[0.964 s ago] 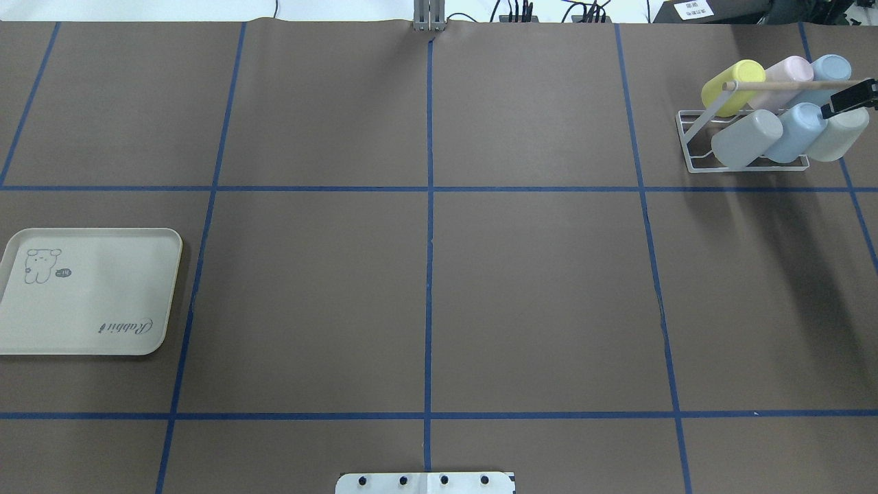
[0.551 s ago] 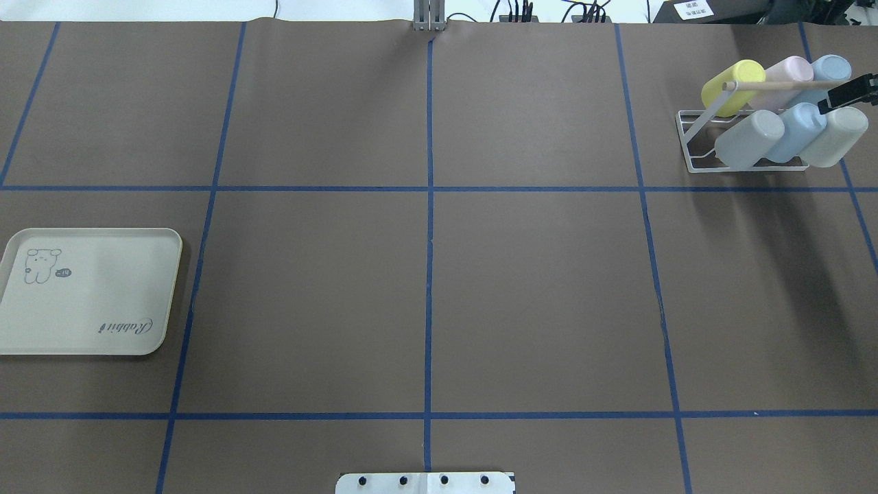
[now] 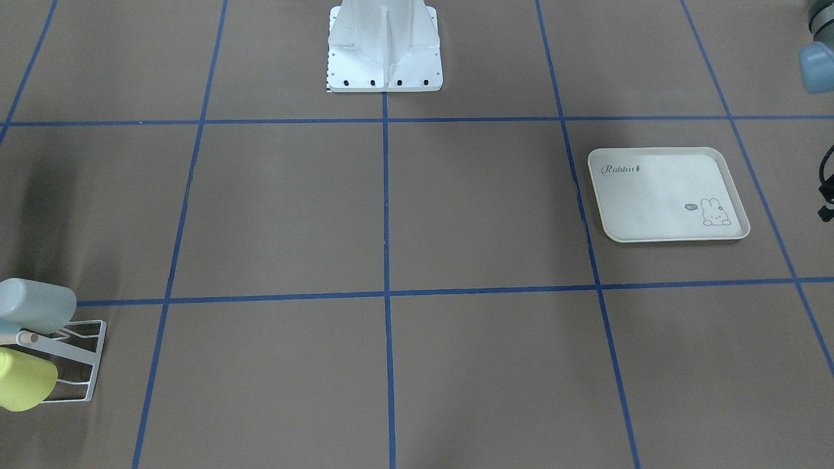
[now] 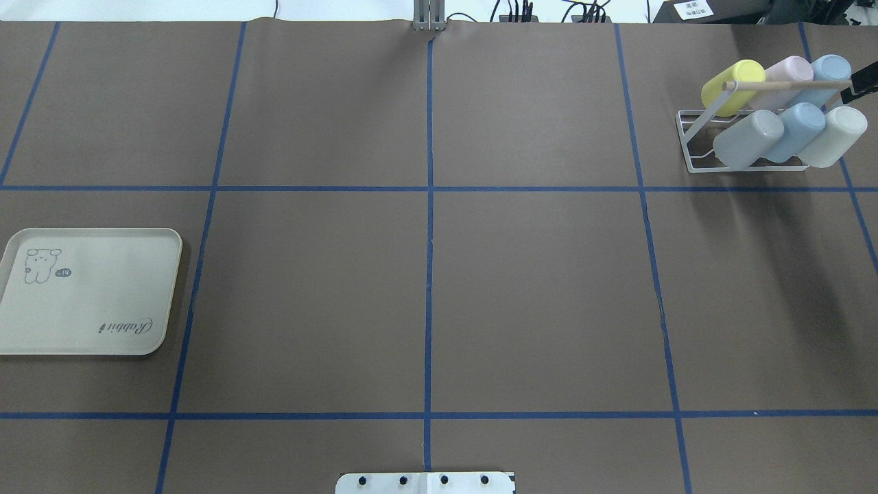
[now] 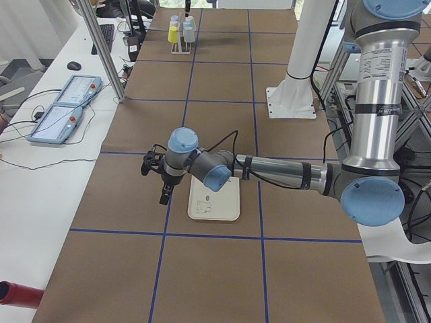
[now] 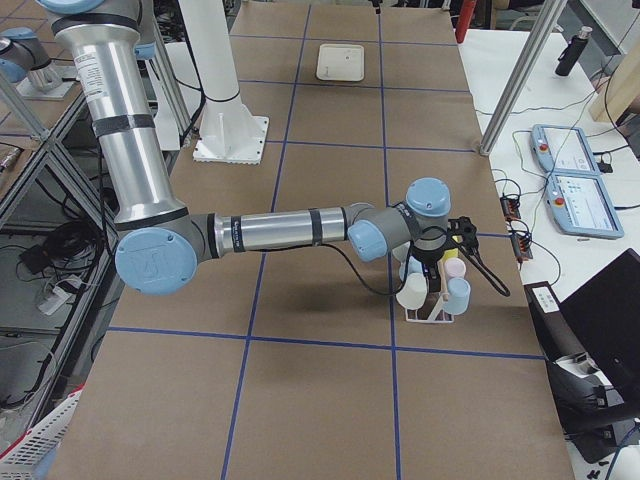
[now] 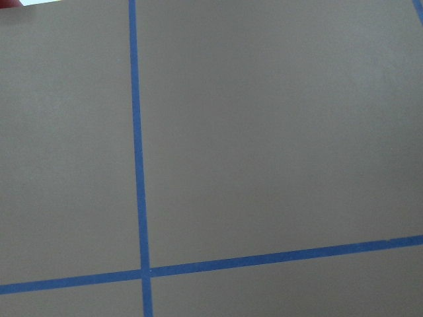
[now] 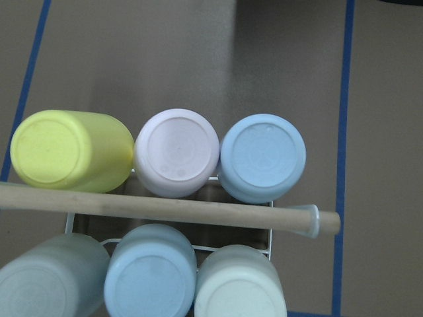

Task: Transfer IKEA cup to right arm and place on rack

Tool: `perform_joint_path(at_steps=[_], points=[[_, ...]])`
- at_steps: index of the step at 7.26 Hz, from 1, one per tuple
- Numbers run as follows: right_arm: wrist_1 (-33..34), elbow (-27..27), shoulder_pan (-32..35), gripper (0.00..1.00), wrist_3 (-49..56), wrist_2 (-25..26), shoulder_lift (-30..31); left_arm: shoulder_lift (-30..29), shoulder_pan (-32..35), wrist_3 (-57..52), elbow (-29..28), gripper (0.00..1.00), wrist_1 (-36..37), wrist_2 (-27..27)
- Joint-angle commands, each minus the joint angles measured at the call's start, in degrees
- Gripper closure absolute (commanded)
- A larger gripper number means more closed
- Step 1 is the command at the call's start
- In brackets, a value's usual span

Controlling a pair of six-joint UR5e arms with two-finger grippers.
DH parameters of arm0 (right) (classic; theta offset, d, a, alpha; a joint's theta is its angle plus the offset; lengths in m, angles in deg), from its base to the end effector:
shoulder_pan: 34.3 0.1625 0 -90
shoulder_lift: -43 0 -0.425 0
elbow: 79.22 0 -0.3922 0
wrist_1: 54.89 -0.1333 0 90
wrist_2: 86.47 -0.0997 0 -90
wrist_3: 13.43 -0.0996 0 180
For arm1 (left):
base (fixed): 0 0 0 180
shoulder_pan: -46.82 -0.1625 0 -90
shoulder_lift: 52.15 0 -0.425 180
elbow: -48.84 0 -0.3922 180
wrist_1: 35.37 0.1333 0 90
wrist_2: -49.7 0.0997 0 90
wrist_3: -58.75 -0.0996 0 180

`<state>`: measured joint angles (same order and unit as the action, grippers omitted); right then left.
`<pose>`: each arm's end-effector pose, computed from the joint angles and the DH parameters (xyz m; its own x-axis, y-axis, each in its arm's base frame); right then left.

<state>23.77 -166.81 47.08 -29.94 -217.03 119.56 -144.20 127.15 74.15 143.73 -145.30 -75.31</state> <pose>-0.0229 -0.6082 0.5329 0.7240 -0.0839 0.6847 -0.0700 0.9785 0.1940 0.0140 -0.5356 0.5675 0.7762 0.1456 -0.6134 0.0584 0.9522 0.2998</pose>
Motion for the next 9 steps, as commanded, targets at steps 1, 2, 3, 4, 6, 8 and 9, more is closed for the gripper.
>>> perform_joint_path(at_steps=[1, 2, 3, 4, 6, 8, 9], points=[[16.36, -6.25, 2.29, 0.02, 10.13, 0.21, 0.25, -3.74, 5.86, -9.73, 0.12, 0.00, 14.42, -4.51], [20.18, -7.06, 3.34, 0.02, 12.88, 0.56, 0.60, -4.62, 7.46, -10.21, 0.12, 0.00, 19.26, -6.98], [20.22, -7.33, 4.31, 0.01, 13.77, 0.57, 2.52, -4.72, 7.99, -10.21, 0.21, 0.00, 22.62, -8.31], [20.13, -7.85, 4.32, 0.01, 13.78, 0.57, 3.58, -2.72, 8.87, -10.21, 1.77, 0.00, 23.52, -11.11], [19.69, -8.65, 4.23, 0.01, 13.78, -0.14, 6.57, 5.62, 9.05, -10.30, 7.84, 0.00, 22.66, -12.10], [19.60, -8.74, 4.23, 0.01, 13.09, -0.05, 6.41, 8.73, 8.97, -10.30, 9.61, 0.00, 22.48, -12.19], [19.69, -8.48, 4.23, 0.01, 13.51, -0.22, 6.67, 8.73, 8.97, -9.69, 9.53, 0.00, 22.21, -12.19]])
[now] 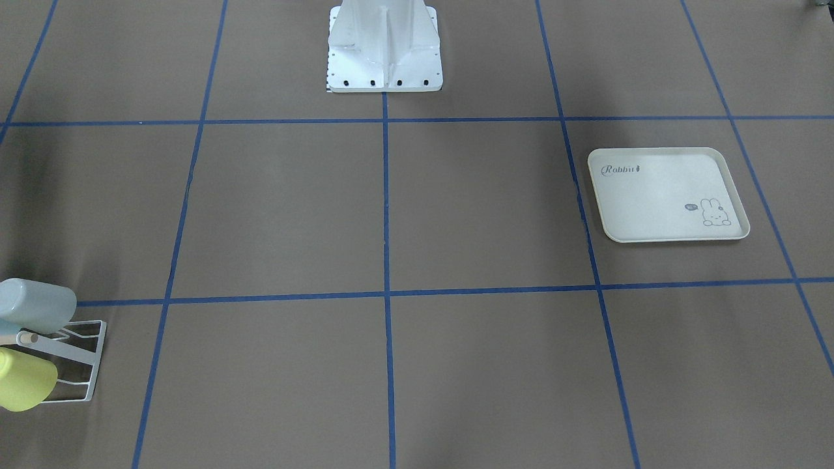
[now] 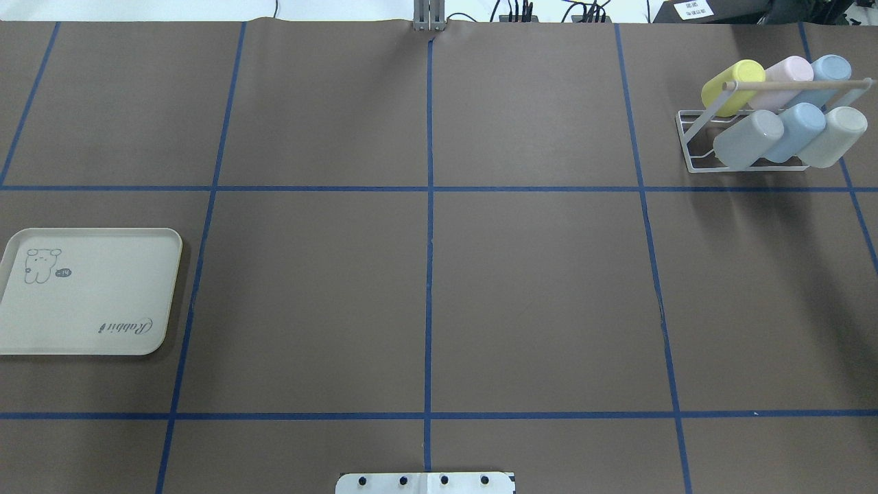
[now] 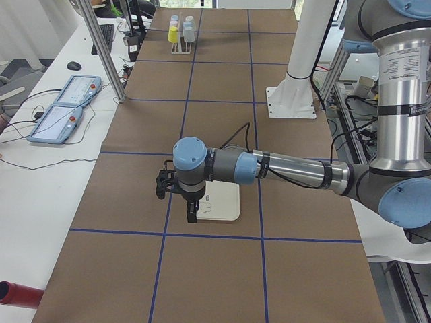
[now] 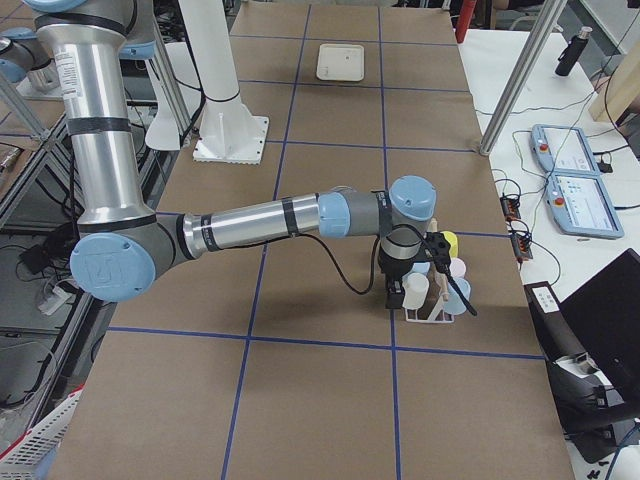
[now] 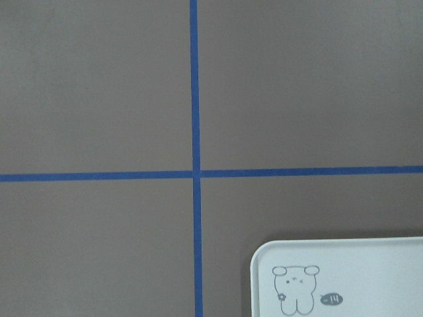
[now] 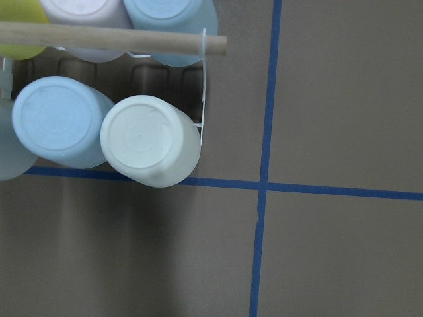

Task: Transfer IKEA cup to right arm and place on rack

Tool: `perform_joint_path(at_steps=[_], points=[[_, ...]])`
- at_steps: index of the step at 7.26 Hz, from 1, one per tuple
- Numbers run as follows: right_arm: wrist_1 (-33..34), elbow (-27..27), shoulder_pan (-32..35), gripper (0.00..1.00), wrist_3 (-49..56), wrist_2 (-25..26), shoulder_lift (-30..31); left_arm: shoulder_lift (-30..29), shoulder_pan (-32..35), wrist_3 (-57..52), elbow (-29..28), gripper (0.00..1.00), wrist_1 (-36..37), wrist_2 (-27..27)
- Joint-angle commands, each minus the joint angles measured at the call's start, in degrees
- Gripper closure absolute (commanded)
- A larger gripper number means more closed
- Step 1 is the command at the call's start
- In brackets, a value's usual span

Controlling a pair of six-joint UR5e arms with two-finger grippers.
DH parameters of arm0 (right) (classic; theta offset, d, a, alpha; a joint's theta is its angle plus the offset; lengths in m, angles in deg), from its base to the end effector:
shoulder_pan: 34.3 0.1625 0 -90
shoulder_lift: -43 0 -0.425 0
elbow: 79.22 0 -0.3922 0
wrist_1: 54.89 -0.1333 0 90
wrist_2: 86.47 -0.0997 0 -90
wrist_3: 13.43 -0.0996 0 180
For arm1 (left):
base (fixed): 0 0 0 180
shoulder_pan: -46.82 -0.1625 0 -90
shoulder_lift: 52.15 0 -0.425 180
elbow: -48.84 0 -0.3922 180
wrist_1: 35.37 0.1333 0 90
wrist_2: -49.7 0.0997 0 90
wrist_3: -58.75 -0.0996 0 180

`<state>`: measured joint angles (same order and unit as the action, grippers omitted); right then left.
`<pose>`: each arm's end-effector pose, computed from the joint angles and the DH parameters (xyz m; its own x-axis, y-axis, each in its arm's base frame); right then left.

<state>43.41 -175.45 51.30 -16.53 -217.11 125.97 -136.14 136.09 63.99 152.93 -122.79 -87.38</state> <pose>0.0268 -0.5433 0.5610 0.7553 -0.0605 0.6526 0.0356 0.9981 0.0512 -0.0546 -0.4503 0.5880 0.6783 -0.0124 -0.7346 0.0495 0.9984 0.0289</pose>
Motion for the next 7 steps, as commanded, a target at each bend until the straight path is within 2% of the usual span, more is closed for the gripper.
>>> perform_joint_path(at_steps=[1, 7], points=[[-0.04, -0.18, 0.00, 0.01, 0.28, -0.31, 0.70, 0.58, -0.06, 0.47, -0.29, 0.00, -0.21, -0.38], [-0.04, -1.50, 0.00, 0.01, -0.33, -0.05, 1.67, 0.14, -0.14, 0.47, 0.76, 0.00, -0.30, -0.29]])
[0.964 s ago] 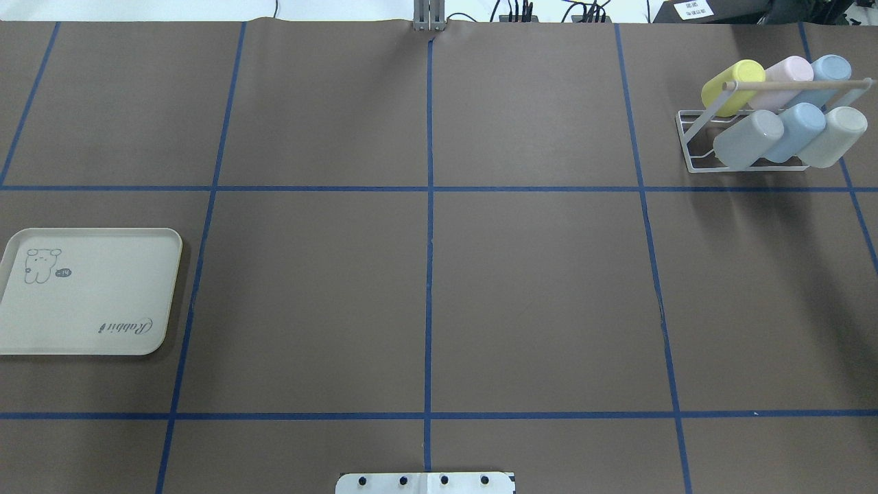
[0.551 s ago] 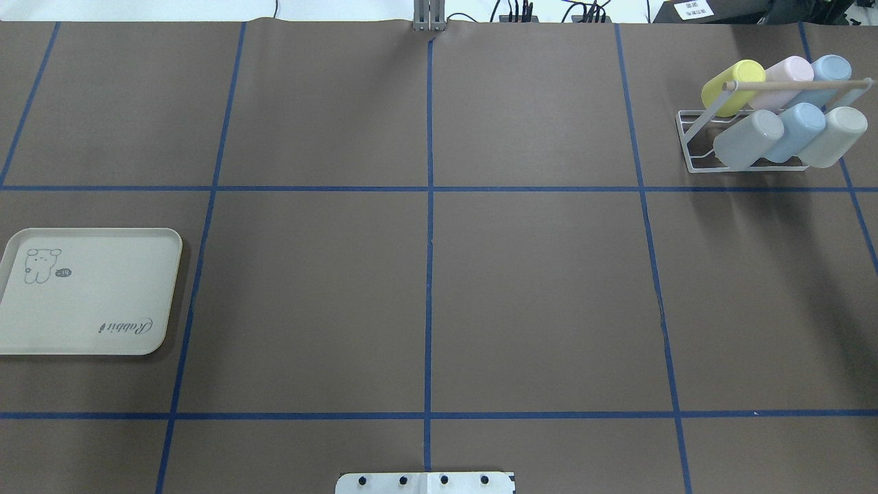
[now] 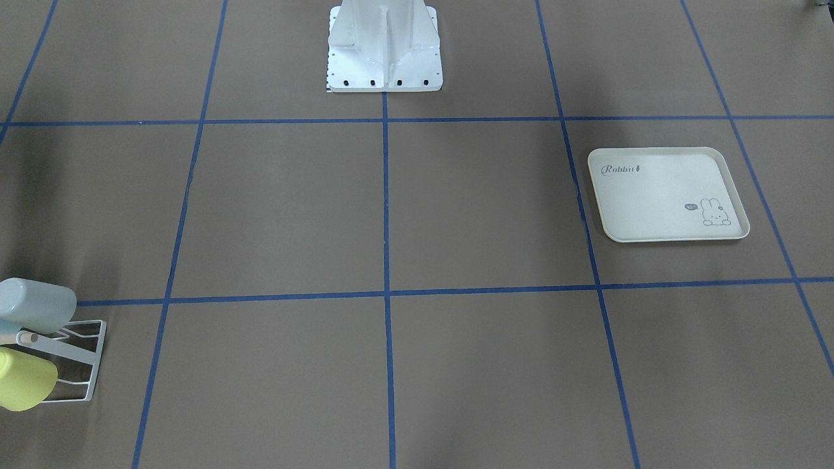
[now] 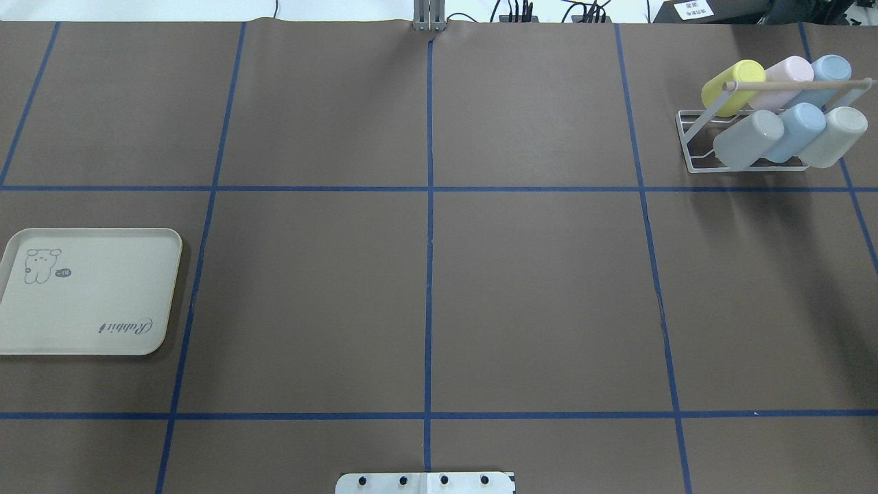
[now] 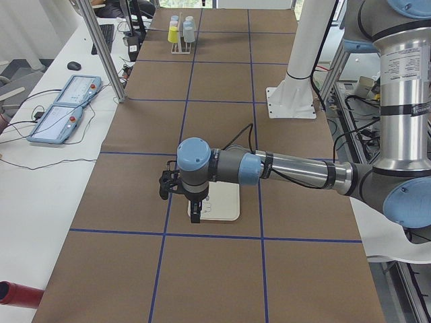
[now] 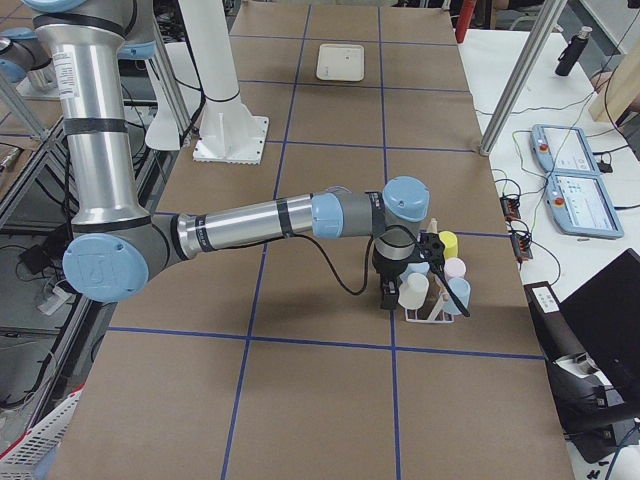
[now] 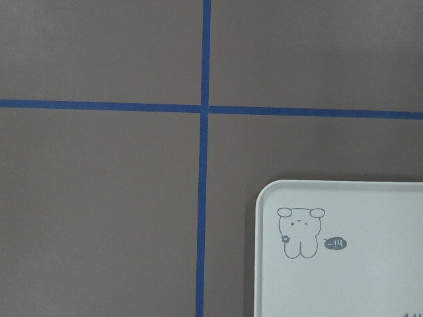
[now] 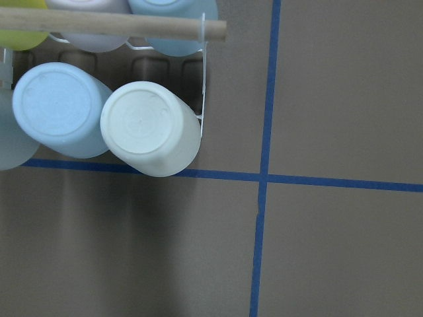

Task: Transfer IKEA cup to right arm and place on rack

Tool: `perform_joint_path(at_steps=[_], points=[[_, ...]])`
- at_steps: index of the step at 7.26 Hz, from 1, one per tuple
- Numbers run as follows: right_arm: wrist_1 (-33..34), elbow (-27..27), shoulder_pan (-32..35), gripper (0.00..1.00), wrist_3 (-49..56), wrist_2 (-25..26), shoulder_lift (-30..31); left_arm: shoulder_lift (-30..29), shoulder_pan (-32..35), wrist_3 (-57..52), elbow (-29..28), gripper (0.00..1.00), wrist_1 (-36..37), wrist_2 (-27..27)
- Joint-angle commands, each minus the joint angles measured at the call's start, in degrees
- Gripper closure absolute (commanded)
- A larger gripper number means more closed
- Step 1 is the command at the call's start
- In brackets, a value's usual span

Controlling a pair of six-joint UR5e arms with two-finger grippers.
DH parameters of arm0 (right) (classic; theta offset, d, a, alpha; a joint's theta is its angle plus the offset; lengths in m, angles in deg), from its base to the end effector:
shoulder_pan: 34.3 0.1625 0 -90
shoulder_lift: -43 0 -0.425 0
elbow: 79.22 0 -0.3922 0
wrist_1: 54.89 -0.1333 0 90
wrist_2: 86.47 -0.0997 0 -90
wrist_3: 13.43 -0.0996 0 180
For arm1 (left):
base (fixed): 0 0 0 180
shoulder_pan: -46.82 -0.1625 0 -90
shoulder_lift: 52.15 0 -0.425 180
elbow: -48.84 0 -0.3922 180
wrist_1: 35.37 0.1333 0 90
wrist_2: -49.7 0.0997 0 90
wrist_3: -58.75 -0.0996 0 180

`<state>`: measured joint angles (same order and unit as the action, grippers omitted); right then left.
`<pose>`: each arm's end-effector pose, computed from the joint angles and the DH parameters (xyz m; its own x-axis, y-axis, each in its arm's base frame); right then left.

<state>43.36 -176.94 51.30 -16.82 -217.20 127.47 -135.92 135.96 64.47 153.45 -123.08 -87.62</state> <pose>0.0276 -0.5323 0.5621 0.7544 -0.0559 0.6540 0.0319 0.9983 0.0486 -0.0533 -0.4490 0.5844 0.6748 -0.0114 -0.7379 0.0526 0.9981 0.0327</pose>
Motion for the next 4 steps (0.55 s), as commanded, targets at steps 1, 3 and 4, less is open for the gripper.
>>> perform_joint_path(at_steps=[1, 3, 4], points=[[0.01, -0.01, 0.00, 0.01, -0.04, 0.04, 0.17, -0.07, -0.02, 0.00, 0.33, 0.00, -0.01, -0.05], [-0.08, -0.01, 0.00, 0.01, 0.04, 0.04, 0.35, -0.16, -0.02, 0.00, 0.33, 0.00, -0.10, -0.14], [-0.08, 0.08, 0.00, 0.01, 0.31, 0.12, 0.35, -0.34, -0.02, -0.09, 0.15, 0.00, -0.10, 0.12]])
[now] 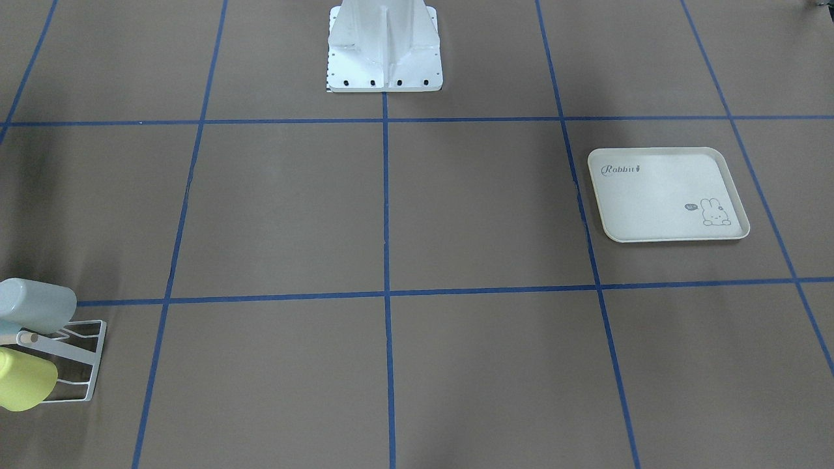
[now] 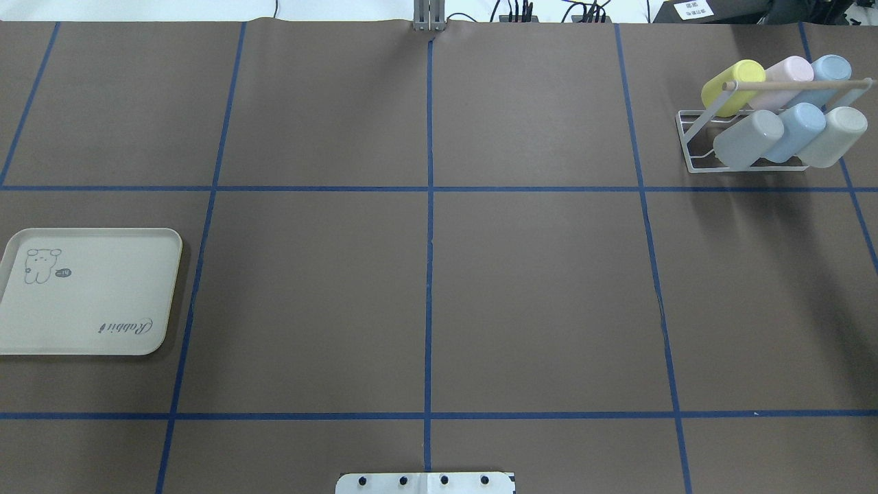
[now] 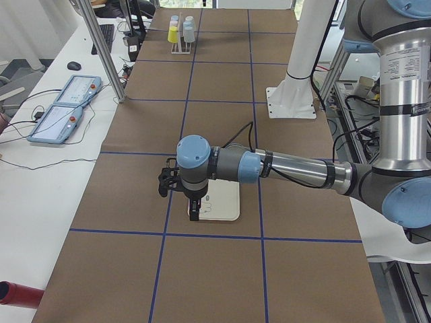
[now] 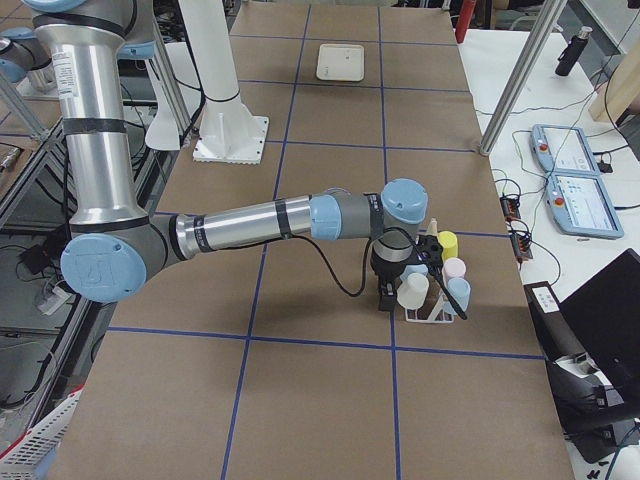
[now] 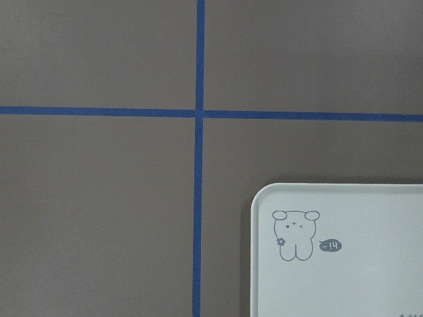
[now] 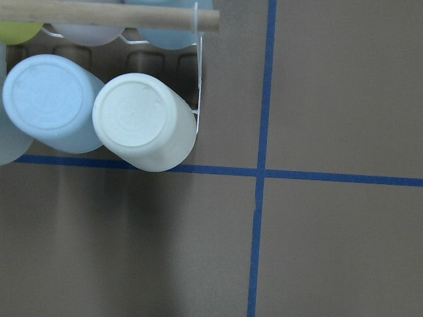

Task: Transfer IKEA cup to right arm and place on rack

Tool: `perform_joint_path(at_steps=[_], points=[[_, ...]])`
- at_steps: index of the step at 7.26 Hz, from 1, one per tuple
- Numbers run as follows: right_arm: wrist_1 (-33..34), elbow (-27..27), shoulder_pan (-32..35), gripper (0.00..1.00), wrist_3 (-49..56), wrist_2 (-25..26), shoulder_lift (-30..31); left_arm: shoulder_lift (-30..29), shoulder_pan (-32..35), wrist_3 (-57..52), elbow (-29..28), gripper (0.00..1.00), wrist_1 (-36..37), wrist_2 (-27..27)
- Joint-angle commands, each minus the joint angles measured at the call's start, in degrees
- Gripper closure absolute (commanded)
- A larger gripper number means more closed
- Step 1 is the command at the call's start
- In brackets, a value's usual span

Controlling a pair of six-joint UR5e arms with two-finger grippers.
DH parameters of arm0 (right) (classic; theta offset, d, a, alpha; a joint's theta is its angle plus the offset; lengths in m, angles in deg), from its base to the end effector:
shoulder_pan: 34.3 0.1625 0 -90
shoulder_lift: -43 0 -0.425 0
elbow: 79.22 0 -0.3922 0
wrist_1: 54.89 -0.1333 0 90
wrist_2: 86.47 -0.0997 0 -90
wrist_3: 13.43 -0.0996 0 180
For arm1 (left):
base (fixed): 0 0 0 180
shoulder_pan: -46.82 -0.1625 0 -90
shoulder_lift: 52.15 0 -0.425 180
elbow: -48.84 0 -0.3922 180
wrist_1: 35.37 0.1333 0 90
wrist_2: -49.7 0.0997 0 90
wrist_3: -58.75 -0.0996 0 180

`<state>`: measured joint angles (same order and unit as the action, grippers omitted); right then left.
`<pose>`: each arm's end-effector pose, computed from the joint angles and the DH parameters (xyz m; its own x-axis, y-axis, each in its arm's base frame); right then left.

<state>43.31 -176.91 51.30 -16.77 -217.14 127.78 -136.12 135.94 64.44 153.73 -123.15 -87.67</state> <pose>0.0278 -0.5302 0.5652 0.7553 -0.0535 0.6532 0.0325 0.9985 0.0441 -0.0531 -0.4506 0.5802 0.6741 -0.0035 -0.7387 0.0518 0.9977 0.0426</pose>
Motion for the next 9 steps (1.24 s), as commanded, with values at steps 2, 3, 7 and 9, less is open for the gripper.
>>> perform_joint_path(at_steps=[2, 3, 7, 9], points=[[-0.03, -0.04, -0.17, 0.01, 0.35, 0.07, -0.49, -0.49, -0.18, -0.24, -1.09, 0.00, -0.73, 0.35], [-0.03, -0.21, -0.18, 0.01, 0.26, 0.07, -0.50, -0.57, -0.18, -0.24, -1.09, 0.00, -0.73, 0.35], [-0.03, -0.21, -1.93, 0.01, 0.43, -0.11, 0.03, -1.89, -0.26, -0.25, -0.57, 0.00, -0.91, 0.17], [0.06, -2.58, -1.93, 0.01, -0.09, -0.72, 0.73, -1.72, -0.35, -0.33, -1.00, 0.00, -0.91, 0.26]])
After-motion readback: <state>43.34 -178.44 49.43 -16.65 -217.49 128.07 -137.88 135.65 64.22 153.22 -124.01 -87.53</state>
